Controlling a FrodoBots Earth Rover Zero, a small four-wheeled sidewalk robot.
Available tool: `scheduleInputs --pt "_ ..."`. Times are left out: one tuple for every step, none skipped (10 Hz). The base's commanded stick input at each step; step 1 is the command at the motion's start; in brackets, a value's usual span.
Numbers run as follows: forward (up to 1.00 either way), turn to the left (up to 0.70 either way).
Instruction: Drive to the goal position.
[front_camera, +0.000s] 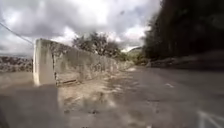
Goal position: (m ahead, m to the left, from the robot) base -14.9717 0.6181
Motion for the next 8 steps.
scheduleInputs --pt "0.7 -0.27" --pt "0.7 -0.27" --pt "0.7 -0.27" --pt "0.7 -0.27" --pt "0.7 -0.27" --pt "0.7 -0.27" --pt "0.7 -0.27" --pt "0.7 -0.27"
